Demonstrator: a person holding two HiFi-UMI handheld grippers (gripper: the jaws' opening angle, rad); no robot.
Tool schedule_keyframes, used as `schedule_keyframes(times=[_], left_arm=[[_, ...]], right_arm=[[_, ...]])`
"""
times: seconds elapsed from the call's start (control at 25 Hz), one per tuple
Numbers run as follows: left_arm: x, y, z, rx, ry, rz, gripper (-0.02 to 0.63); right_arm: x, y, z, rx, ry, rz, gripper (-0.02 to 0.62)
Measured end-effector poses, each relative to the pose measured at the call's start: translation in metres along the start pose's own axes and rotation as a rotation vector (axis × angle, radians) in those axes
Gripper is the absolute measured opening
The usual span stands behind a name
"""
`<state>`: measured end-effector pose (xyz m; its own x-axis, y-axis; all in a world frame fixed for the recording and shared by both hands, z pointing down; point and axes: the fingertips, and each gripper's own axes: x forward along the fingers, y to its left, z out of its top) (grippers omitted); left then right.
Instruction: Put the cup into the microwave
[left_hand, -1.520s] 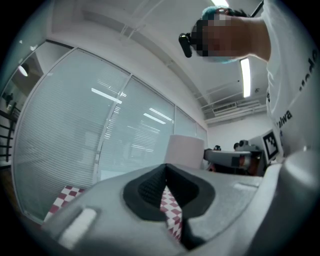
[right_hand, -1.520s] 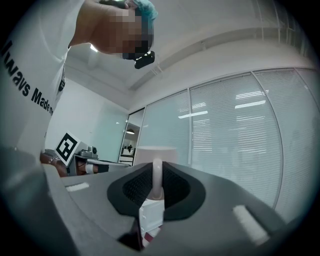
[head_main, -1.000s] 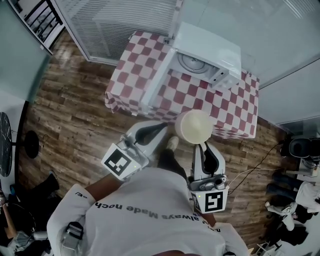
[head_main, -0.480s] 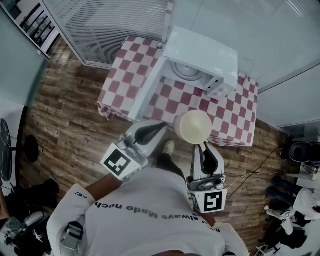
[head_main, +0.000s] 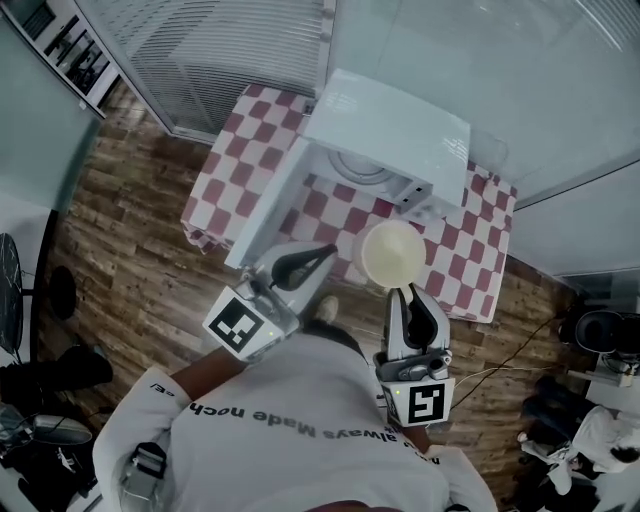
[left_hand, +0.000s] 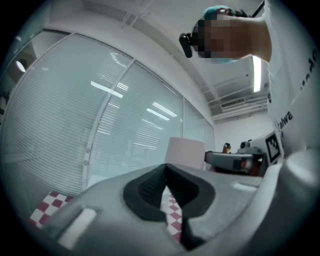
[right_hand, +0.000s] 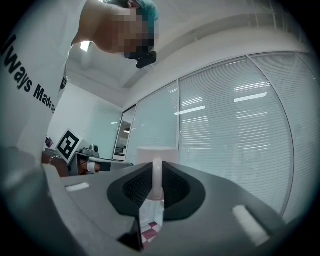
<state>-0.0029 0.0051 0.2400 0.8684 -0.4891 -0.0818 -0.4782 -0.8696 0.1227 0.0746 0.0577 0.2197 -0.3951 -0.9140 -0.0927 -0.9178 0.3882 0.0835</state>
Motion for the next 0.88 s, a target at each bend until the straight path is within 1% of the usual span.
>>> schedule_keyframes(times=[0.16,0.44,0.68,0.76,0.88], left_arm=[[0.035,0.004,-0.007,0.022,0.006,0.011,0.003],[0.086,-0.001,-0.016,0.027,-0.008,0.031,0.003],[0.101,-0.008,-0.020,0.016,-0.001,0.039,0.003],[0.103,-0.005,-0.018,0.004,0.009,0.040,0.003],[0.102,0.005,-0.017,0.007,0.012,0.045,0.003]], right_arm=[[0.007,-0.036,-0.003,-0.001,-0.012,0.012,0.038],[0.007,-0.087,-0.010,0.027,-0.017,0.011,0.038],[0.006,-0.102,-0.014,0.038,-0.025,0.019,0.038],[0.010,-0.103,-0.014,0.040,-0.028,0.020,0.038],[0.018,-0.102,-0.016,0.040,-0.025,0.022,0.038]])
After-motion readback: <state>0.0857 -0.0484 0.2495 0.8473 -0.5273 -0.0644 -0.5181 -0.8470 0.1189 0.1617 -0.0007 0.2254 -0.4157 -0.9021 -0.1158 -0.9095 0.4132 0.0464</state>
